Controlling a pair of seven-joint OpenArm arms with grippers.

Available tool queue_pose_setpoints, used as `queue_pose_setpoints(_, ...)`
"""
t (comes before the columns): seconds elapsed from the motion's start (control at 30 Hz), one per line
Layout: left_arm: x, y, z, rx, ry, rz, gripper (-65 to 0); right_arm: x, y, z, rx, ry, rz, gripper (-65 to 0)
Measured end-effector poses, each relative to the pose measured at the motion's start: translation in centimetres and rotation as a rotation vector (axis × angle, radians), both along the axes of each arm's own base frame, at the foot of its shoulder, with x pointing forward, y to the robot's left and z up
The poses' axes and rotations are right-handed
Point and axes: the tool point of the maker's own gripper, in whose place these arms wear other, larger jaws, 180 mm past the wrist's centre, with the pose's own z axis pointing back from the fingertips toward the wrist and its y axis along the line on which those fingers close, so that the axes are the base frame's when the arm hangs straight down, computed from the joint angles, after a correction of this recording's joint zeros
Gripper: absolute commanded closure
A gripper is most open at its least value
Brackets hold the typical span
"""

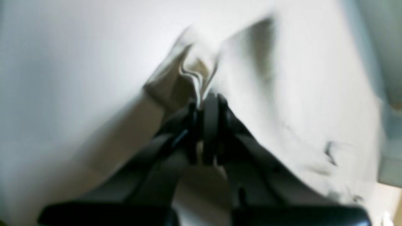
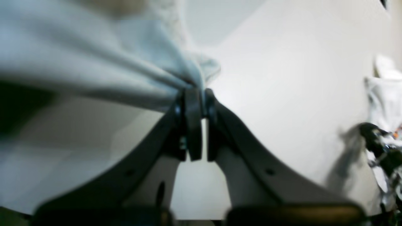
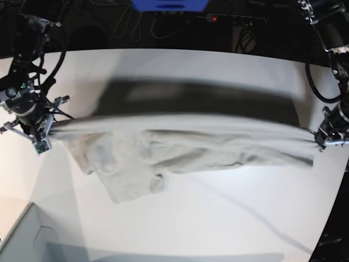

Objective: Layout the t-shirt on the table in an organized manner, then fold the t-shirt properly
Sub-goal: 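Lift the folded edge with both grippers and pull it back open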

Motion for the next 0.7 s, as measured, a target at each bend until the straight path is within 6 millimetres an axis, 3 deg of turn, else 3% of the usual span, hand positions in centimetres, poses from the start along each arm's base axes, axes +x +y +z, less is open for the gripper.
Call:
queue_pose_setpoints(0.07, -0.4, -0.2, 0.6, 0.02, -0.043, -0.001, 0.0, -0.1, 0.5, -0.1, 0.027, -0.025, 0.016, 0.0)
queue_pose_setpoints(0.13, -0.9, -0.2, 0.3, 0.018, -0.033, -0.002, 0.0, -1.1, -0.8, -0.7, 0.016, 0.002, -0.021, 0.0)
queue_pose_setpoints(0.3, -5.1, 1.2, -2.5, -0.017, 0.04, 0.085, 0.0, -3.0, -1.5, -2.5, 0.04, 0.058, -0.071, 0.0)
queue_pose_setpoints(0.37, -6.3, 1.3, -3.3, -0.026, 0.073, 0.096, 0.0, -2.8, -1.5, -2.2, 0.042, 0.037, -0.067, 0.0)
queue_pose_setpoints(0.47, -6.9, 1.7, -3.3, -0.019, 0.066, 0.102, 0.0, -4.3, -1.6, -3.1, 0.037, 0.081, -0.071, 0.0)
queue_pose_setpoints(0.7, -11.0, 0.5, -6.7, -0.009, 0.2, 0.063, 0.0, -8.0, -1.6, -5.3, 0.036, 0.172, -0.072, 0.0)
